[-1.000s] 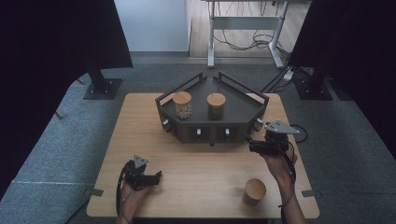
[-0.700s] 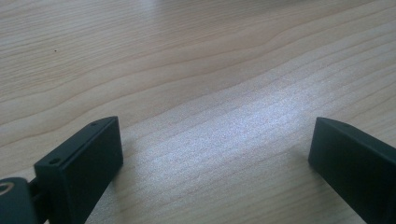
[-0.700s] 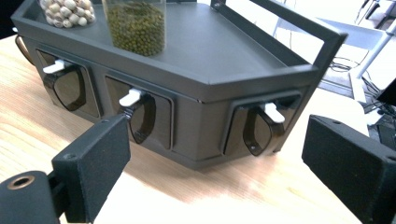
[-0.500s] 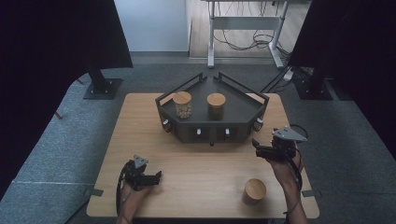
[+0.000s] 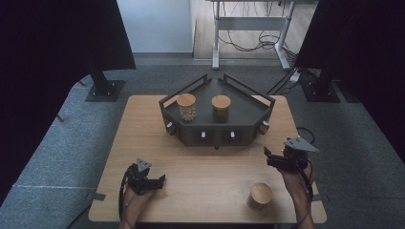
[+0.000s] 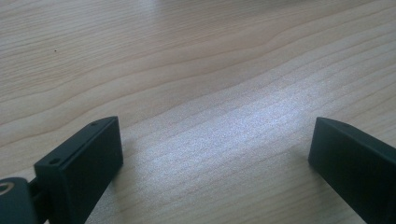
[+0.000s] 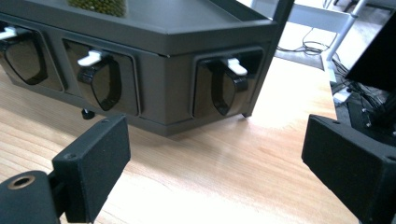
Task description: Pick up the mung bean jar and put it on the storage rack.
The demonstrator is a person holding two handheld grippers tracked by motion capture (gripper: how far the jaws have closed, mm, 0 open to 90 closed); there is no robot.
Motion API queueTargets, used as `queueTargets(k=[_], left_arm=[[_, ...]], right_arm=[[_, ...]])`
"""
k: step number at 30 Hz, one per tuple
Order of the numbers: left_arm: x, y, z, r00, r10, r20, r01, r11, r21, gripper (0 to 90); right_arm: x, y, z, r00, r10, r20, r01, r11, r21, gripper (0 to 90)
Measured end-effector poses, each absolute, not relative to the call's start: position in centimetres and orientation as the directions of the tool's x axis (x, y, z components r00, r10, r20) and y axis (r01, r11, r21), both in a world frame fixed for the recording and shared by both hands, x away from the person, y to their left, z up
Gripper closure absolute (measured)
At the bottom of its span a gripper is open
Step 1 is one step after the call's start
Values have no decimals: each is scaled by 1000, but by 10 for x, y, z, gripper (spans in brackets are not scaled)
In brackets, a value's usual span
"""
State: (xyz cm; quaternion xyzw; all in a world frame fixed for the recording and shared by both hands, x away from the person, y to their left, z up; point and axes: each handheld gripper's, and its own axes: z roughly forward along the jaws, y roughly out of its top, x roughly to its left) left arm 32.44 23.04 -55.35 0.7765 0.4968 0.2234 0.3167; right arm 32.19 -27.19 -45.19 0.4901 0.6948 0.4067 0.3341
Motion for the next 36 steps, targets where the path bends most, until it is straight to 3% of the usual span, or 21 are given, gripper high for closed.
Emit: queueTargets(k=[19,36], left_arm=[[324,230,-553,407,913,32,630,-306,714,26],[324,230,-554,405,914,32,631,-304,714,26]], right_arm=[[305,-290,-484,-197,979,-56,432,138,891,78],[301,-296,-512,-162,986,-43,448,112,887,79]])
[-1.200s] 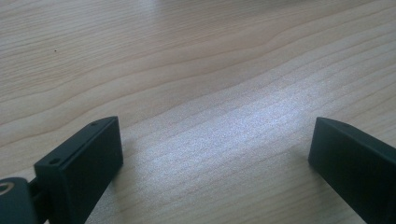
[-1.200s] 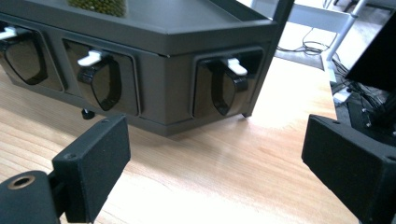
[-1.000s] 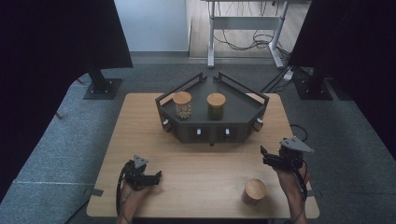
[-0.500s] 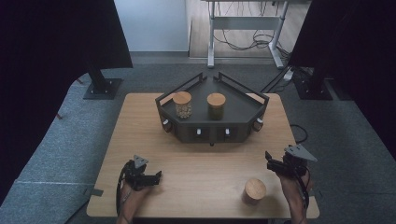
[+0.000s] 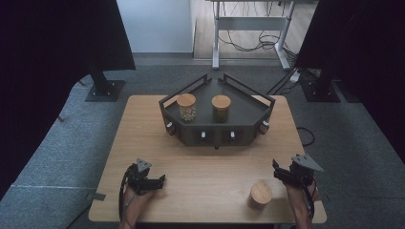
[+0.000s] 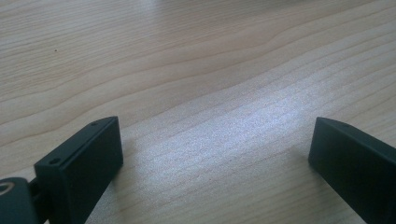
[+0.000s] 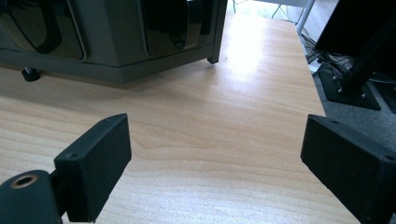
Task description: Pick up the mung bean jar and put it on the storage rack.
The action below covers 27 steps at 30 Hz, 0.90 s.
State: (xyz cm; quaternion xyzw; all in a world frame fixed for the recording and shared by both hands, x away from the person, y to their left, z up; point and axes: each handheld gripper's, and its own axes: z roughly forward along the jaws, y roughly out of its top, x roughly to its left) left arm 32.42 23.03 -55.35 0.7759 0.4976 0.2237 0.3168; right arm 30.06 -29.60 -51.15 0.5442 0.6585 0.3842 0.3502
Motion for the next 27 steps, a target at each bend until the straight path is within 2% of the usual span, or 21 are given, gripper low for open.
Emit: queueTargets(k=[27], left_arm=[[324,230,-554,403,915,32,631,-303,715,26]], right_arm=[[297,-301,-543,-135,991,-12,475,75,877,79]])
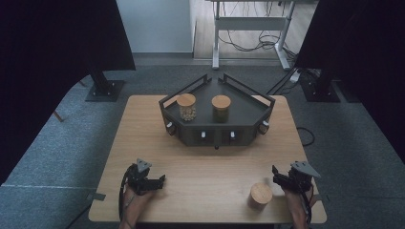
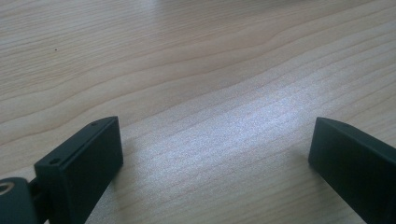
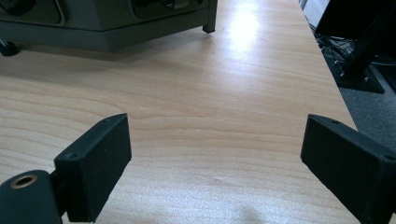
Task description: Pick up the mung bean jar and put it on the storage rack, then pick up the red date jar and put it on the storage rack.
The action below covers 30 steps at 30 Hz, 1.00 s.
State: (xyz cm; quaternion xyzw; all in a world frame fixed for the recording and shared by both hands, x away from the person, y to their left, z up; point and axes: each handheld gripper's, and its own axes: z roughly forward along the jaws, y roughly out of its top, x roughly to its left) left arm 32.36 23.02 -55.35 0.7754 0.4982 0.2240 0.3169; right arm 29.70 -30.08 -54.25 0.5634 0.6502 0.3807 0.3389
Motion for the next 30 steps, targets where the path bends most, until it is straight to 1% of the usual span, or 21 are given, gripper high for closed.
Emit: queueTargets(k=[13,30], left_arm=[[323,230,-554,405,914,31,630,-303,715,26],[323,230,-554,405,914,32,630,-304,715,26]], right_arm=[[288,-298,-531,-157,987,27,463,49,885,77],[264,-291,-513,-218,975,32,441,69,895,78]])
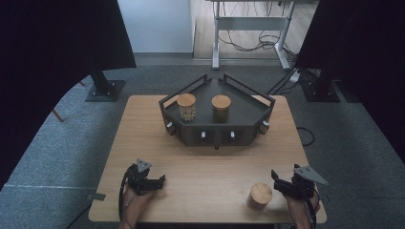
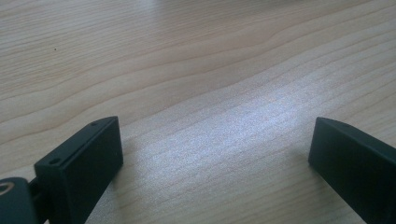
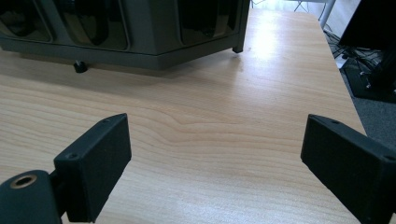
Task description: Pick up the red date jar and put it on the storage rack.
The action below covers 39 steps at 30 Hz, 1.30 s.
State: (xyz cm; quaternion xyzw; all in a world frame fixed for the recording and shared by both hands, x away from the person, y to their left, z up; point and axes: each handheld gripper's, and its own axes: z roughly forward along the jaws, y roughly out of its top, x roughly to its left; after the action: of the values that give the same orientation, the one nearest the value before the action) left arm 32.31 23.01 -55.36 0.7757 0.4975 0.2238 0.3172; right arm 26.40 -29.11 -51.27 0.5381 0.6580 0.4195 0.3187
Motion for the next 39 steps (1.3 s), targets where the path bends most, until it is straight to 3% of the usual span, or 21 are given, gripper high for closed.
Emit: queueTargets(k=[21,39], left_arm=[[323,230,-554,405,914,31,630,-304,715,26],[323,230,-554,405,914,32,630,-304,715,26]], right_arm=[[238,-278,-489,-303,952,36,411,97,907,78],[223,-265,-490,-351,936,8,395,141,908,79]])
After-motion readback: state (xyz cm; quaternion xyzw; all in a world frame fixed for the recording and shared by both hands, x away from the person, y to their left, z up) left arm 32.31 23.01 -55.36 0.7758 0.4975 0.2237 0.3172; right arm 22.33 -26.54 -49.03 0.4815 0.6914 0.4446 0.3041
